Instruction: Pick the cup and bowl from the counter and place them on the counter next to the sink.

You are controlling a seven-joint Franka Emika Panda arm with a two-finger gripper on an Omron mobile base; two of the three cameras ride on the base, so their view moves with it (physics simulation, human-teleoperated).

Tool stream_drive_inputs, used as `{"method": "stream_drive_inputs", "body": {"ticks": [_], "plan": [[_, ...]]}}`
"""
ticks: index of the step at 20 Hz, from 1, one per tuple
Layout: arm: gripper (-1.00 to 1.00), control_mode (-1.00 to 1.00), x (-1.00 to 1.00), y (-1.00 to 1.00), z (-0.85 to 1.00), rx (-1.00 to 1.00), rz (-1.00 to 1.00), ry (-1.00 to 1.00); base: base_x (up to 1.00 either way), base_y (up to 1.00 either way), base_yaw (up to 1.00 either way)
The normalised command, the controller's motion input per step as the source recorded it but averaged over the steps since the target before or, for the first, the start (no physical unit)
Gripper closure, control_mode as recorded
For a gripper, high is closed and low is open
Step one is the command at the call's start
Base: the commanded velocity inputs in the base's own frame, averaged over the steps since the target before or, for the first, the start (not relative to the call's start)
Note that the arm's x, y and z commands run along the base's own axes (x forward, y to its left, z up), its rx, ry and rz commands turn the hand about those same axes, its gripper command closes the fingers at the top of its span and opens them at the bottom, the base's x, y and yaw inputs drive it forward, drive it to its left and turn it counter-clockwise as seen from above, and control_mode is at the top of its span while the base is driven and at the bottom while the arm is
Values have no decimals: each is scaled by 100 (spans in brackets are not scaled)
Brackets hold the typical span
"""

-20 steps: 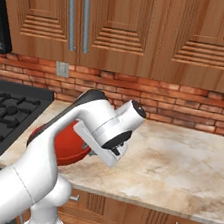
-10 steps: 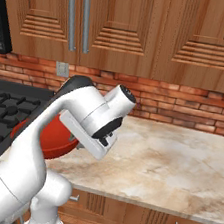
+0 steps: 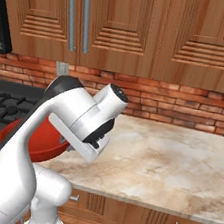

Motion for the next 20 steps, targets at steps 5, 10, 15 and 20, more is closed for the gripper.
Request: {"method": "stream_drive_inputs", "body": {"ticks": [5, 10, 15, 20], "plan": [[100, -100, -2, 0, 0, 0, 0, 0, 0, 0, 0], [100, 100, -6, 0, 0, 0, 0, 0, -25, 0, 0], [100, 100, 0, 0, 0, 0, 0, 0, -67, 2, 0], [100, 100, 0, 0, 0, 0, 0, 0, -61, 36, 15]]}}
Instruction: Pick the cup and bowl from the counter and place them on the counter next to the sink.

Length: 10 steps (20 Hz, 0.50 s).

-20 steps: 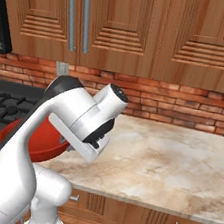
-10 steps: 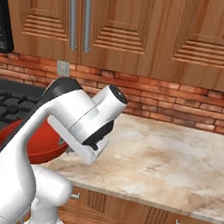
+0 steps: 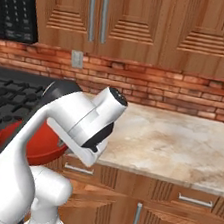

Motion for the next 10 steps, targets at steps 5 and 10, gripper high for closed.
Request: {"method": "stream_drive_inputs", "body": {"ticks": [5, 10], "plan": [[100, 100, 0, 0, 0, 0, 0, 0, 26, 52, 50], [100, 100, 0, 0, 0, 0, 0, 0, 6, 17, 63]]}}
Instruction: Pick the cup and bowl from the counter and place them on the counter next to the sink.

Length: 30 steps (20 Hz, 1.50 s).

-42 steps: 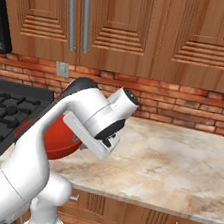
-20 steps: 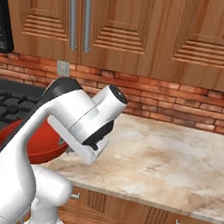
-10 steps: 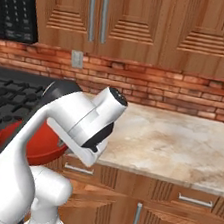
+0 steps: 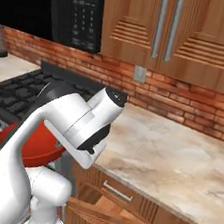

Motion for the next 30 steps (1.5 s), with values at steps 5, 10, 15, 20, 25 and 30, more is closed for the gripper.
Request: {"method": "stream_drive_inputs", "body": {"ticks": [5, 10, 15, 20, 25, 30], "plan": [[100, 100, 0, 0, 0, 0, 0, 0, 0, 9, 65], [100, 100, 0, 0, 0, 0, 0, 0, 0, 16, 65], [100, 100, 0, 0, 0, 0, 0, 0, 14, 16, 65], [100, 100, 0, 0, 0, 0, 0, 0, 64, 11, 64], [100, 100, 0, 0, 0, 0, 0, 0, 89, 4, 67], [100, 100, 0, 0, 0, 0, 0, 0, 96, 3, 49]]}}
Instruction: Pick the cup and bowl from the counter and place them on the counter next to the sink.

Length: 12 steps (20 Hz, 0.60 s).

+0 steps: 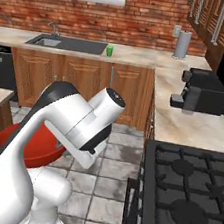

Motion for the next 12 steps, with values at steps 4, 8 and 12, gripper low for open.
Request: {"method": "stream_drive_inputs", "body": {"ticks": [4, 8, 12], "plan": [[100, 100, 0, 0, 0, 0, 0, 0, 89, 1, 17], [100, 100, 0, 0, 0, 0, 0, 0, 99, 30, 4], [100, 100, 0, 0, 0, 0, 0, 0, 96, 52, 1]]}}
